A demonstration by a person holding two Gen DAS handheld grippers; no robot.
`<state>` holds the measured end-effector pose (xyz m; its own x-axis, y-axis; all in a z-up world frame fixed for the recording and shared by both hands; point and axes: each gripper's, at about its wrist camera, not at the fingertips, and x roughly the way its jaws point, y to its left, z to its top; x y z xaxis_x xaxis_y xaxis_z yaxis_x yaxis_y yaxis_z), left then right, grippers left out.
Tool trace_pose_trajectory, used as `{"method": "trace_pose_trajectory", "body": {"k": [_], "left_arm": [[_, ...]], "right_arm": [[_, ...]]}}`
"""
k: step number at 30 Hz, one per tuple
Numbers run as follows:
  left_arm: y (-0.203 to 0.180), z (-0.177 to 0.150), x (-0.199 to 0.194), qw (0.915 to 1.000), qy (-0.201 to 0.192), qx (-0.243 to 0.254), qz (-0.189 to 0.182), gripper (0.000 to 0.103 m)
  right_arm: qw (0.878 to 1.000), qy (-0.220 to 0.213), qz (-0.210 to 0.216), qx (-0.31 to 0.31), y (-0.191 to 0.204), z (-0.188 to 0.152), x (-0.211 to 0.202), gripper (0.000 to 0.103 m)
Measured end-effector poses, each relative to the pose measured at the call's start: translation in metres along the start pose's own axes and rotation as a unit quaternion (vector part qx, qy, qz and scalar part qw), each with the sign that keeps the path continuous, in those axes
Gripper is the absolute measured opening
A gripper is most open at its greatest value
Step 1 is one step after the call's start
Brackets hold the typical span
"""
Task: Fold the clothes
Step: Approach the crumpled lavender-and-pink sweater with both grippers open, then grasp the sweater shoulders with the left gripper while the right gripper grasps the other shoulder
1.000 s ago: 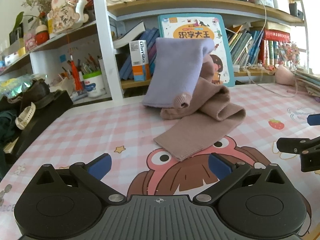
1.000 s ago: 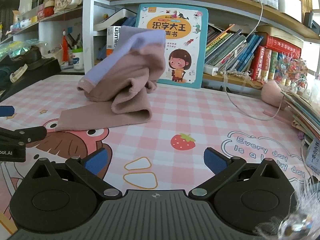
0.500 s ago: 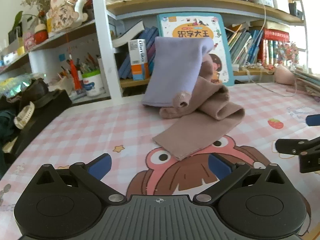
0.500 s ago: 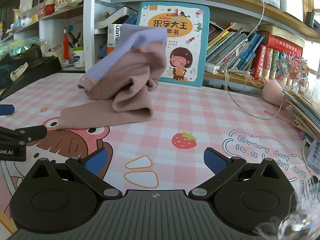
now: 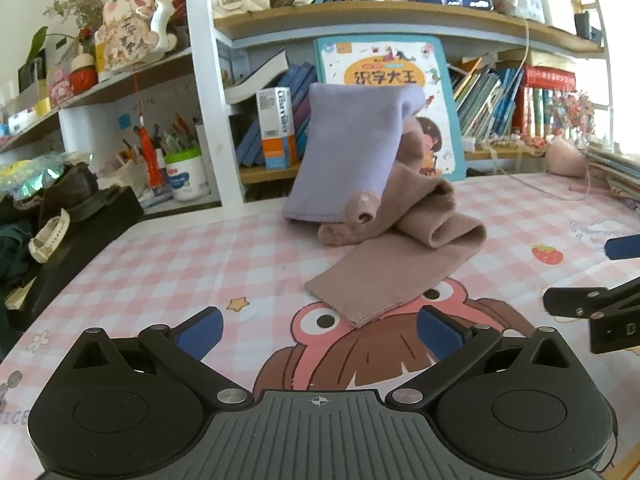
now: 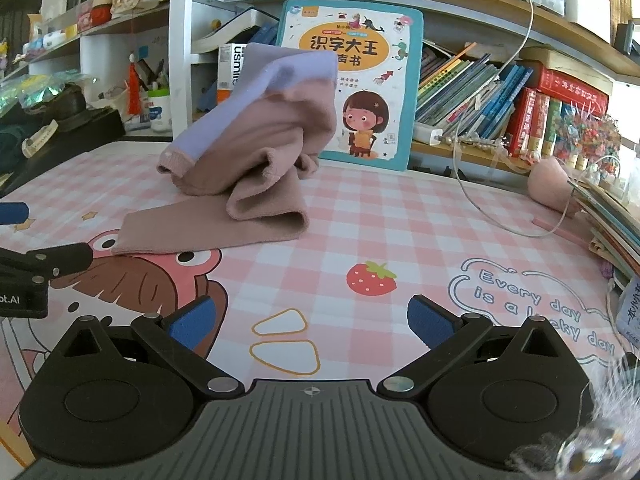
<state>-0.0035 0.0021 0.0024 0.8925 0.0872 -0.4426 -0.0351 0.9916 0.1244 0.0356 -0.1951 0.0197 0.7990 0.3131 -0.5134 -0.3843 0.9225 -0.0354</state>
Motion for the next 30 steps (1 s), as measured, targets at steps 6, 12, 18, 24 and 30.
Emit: {"method": "trace_pose_trajectory", "body": {"k": [6,12,18,24,30], "left_arm": [[0.004,0.003,-0.003,0.9995,-0.002,0.000,-0.031,0.103],[0.008,0.014,-0.006,0.9992,-0.016,0.024,-0.026,0.103],[0.011,0.025,0.005,0.9976,-0.012,0.060,-0.033,0.103],[0.016,0.039,0.033,0.9962,-0.008,0.043,-0.075,0.063],[-0.002,0.053,0.070,0.9945,-0.003,0.085,-0.061,0.063]], "right_arm": [[0.999,0.000,0.037,-0.003,-0.002,0.004,0.001,0.101],[0.997,-0.021,0.054,-0.047,0.006,0.023,0.002,0.100],[0.995,-0.021,0.079,-0.061,0.005,0.039,0.014,0.086],[0.994,-0.019,0.094,-0.053,0.005,0.047,0.042,0.048],[0.993,-0.021,0.106,-0.045,0.005,0.048,0.059,0.049]]}}
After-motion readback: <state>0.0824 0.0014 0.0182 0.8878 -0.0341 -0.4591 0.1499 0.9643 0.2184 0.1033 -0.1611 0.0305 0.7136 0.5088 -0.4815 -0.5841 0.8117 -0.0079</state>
